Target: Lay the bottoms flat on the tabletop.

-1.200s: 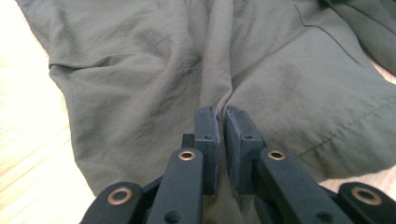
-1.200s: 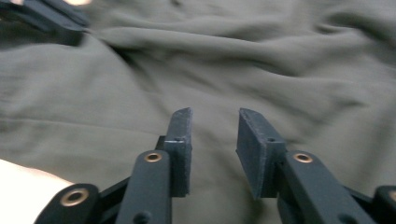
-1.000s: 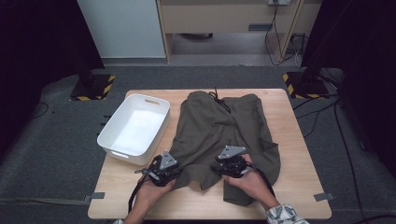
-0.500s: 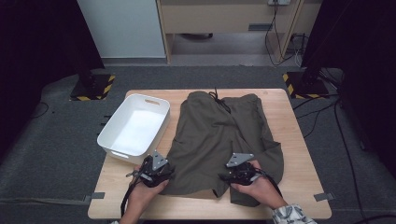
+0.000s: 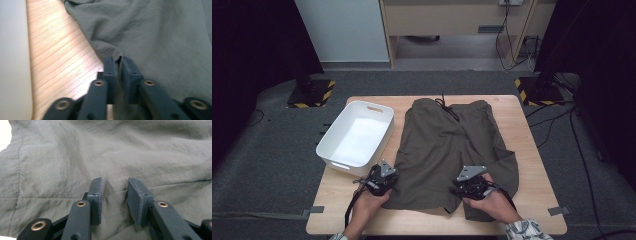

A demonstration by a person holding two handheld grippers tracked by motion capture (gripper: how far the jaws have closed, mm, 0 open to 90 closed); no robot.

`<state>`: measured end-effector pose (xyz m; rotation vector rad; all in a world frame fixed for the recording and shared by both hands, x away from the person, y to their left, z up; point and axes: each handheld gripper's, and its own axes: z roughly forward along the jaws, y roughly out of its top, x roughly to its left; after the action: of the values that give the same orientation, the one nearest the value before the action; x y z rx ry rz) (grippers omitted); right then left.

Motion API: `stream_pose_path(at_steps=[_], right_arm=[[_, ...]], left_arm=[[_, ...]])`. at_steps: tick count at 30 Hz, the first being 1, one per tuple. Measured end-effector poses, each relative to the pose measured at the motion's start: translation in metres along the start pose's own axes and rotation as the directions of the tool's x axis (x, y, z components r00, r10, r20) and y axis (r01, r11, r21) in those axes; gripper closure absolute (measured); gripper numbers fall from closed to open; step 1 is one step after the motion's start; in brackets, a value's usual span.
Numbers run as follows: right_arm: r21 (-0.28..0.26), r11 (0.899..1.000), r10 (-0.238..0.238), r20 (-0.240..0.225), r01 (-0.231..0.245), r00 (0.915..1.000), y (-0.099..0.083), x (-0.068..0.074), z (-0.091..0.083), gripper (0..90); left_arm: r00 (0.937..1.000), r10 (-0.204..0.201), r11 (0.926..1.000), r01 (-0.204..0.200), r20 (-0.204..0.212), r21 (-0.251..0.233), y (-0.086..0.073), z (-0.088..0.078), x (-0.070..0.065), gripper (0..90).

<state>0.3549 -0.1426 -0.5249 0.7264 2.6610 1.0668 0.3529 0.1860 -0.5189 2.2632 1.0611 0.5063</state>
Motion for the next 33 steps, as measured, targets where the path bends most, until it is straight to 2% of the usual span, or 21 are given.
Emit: stream_pose_path(at_steps=[1, 4, 6, 8, 10, 12, 14, 16, 19, 21, 22, 26, 28, 31, 32, 33], right_arm=[[-0.005, 1.0, 0.0, 0.0, 0.0, 1.0, 0.001, 0.001, 0.001, 65.0], [-0.008, 1.0, -0.007, -0.003, 0.007, 1.0, 0.004, 0.005, 0.005, 64.4], [0.001, 1.0, -0.009, -0.009, 0.009, 0.9999, 0.006, 0.007, 0.005, 60.4], [-0.014, 1.0, -0.001, -0.005, 0.001, 1.0, 0.008, 0.006, -0.001, 59.3], [-0.044, 0.999, 0.004, 0.026, -0.003, 0.9996, 0.009, 0.003, -0.012, 57.2], [-0.086, 0.996, 0.03, 0.075, -0.023, 0.9967, 0.009, -0.004, -0.027, 52.6], [-0.129, 0.991, 0.066, 0.141, -0.048, 0.9878, 0.007, -0.015, -0.043, 48.3], [-0.144, 0.987, 0.096, 0.176, -0.071, 0.9797, 0.001, -0.024, -0.053, 43.6], [-0.133, 0.984, 0.144, 0.231, -0.116, 0.9622, -0.008, -0.035, -0.06, 40.0], [-0.116, 0.986, 0.148, 0.287, -0.119, 0.9465, -0.013, -0.038, -0.062, 40.1], [-0.112, 0.986, 0.148, 0.298, -0.12, 0.9431, -0.014, -0.038, -0.062, 40.8], [-0.079, 0.99, 0.137, 0.311, -0.118, 0.9406, -0.019, -0.043, -0.059, 45.2], [-0.052, 0.99, 0.141, 0.298, -0.131, 0.9441, -0.021, -0.048, -0.053, 47.9], [-0.003, 0.991, 0.131, 0.302, -0.137, 0.9442, -0.026, -0.054, -0.048, 51.6], [0.001, 0.99, 0.133, 0.306, -0.14, 0.9428, -0.028, -0.055, -0.049, 54.3], [0.005, 0.99, 0.133, 0.309, -0.141, 0.9417, -0.029, -0.057, -0.051, 60.9]], left_arm=[[0.9999, 0.0, 1.0, 0.0, -0.012, 0.008, 0.0, -0.001, 0.0, 87.1], [0.9958, 0.029, 0.9995, -0.027, -0.086, 0.017, 0.001, -0.004, 0.0, 88.2], [0.9951, 0.021, 0.9998, -0.021, -0.096, 0.003, 0.002, -0.006, 0.0, 88.1], [0.9943, 0.011, 0.9998, -0.013, -0.106, -0.018, 0.002, -0.008, 0.0, 86.6], [0.9944, 0.001, 0.9985, -0.007, -0.106, -0.055, 0.003, -0.01, -0.001, 77.8], [0.9963, -0.002, 0.994, -0.008, -0.086, -0.109, 0.007, -0.014, -0.005, 69.5], [0.9982, 0.008, 0.9904, -0.017, -0.06, -0.137, 0.009, -0.017, -0.01, 63.0], [0.9992, 0.016, 0.9885, -0.021, -0.036, -0.15, 0.011, -0.02, -0.017, 63.4], [0.9992, 0.039, 0.9866, -0.039, -0.005, -0.159, 0.013, -0.02, -0.027, 62.3], [0.9988, 0.048, 0.9858, -0.047, 0.001, -0.161, 0.015, -0.019, -0.03, 60.2], [0.9986, 0.053, 0.9854, -0.051, 0.005, -0.162, 0.015, -0.018, -0.032, 59.8], [0.9977, 0.067, 0.9857, -0.065, 0.01, -0.156, 0.017, -0.015, -0.034, 57.8], [0.9978, 0.065, 0.9861, -0.062, 0.013, -0.154, 0.017, -0.014, -0.034, 56.8], [0.998, 0.062, 0.9863, -0.06, 0.013, -0.154, 0.017, -0.013, -0.033, 56.7], [0.9979, 0.064, 0.9861, -0.061, 0.013, -0.154, 0.017, -0.013, -0.033, 56.7], [0.9978, 0.065, 0.986, -0.062, 0.012, -0.155, 0.017, -0.013, -0.033, 56.7]])
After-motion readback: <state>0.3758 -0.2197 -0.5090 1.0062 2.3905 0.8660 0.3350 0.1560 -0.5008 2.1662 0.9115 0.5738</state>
